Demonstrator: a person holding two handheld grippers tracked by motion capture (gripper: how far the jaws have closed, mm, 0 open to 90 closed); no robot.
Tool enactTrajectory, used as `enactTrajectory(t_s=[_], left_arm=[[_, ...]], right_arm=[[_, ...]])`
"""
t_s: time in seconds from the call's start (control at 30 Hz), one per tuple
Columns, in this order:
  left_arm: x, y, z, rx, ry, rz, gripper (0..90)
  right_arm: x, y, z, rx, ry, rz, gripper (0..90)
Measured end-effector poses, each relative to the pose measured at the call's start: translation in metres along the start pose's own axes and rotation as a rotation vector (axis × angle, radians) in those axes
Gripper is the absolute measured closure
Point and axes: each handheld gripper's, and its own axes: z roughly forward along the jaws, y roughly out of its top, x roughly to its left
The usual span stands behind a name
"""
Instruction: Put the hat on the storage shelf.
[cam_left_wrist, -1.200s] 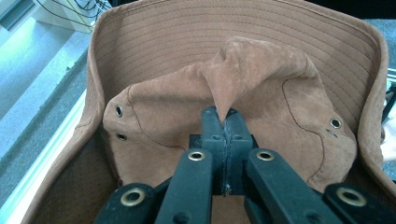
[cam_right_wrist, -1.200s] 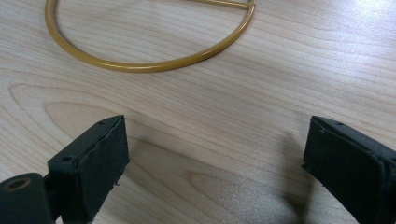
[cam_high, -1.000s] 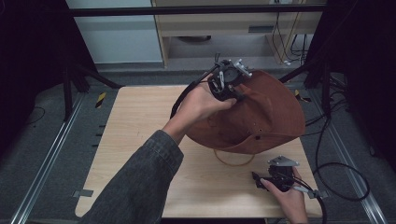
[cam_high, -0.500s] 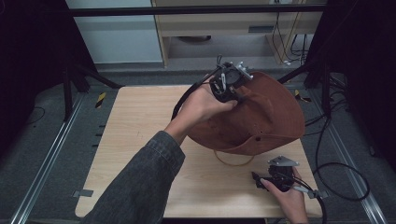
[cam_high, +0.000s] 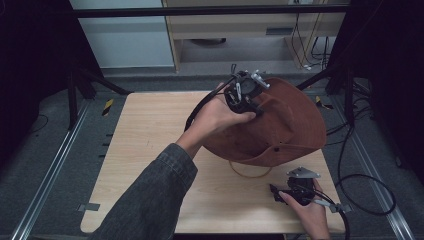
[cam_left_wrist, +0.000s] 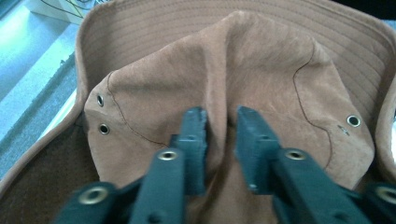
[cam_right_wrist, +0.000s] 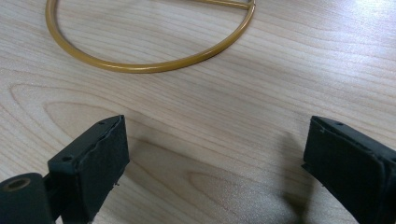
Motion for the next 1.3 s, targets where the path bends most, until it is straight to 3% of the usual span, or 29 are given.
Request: enactTrajectory(t_s=[0.13, 0.37, 0.47, 0.57, 0.7, 0.83, 0.9, 1.1, 1.3], left_arm=[[-0.003, 0.0, -0.007, -0.036, 0.014, -0.002, 56.7], [-0.006, -0.005, -0.022, -0.129, 0.048, -0.029, 18.6], [-0.007, -0.01, -0.028, -0.143, 0.042, -0.04, 10.0], [-0.009, -0.015, -0.034, -0.139, 0.043, -0.035, 7.3], [-0.009, -0.024, -0.046, -0.169, 0.036, -0.035, 6.1], [-0.007, -0.039, -0.065, -0.201, 0.064, -0.036, 5.0], [-0.004, -0.048, -0.074, -0.221, 0.07, -0.054, 4.5], [-0.001, -0.075, -0.093, -0.225, 0.121, -0.049, 3.8], [0.001, -0.116, -0.106, -0.247, 0.164, -0.079, 3.1]], right_arm=[[0.0, 0.0, 0.0, 0.0, 0.0, -0.001, 6.9], [0.0, 0.0, 0.0, -0.001, 0.004, -0.003, 6.9], [0.0, 0.0, 0.0, -0.001, 0.004, -0.003, 6.9], [0.0, 0.0, 0.0, -0.001, 0.004, -0.003, 6.9], [0.0, 0.0, 0.0, -0.001, 0.004, -0.003, 6.9], [0.0, 0.0, 0.0, -0.001, 0.004, -0.004, 6.9], [0.0, 0.0, 0.0, -0.001, 0.005, -0.003, 6.9], [0.0, 0.0, 0.0, -0.001, 0.004, -0.005, 6.9], [0.0, 0.0, 0.0, -0.004, 0.0, -0.016, 6.9]])
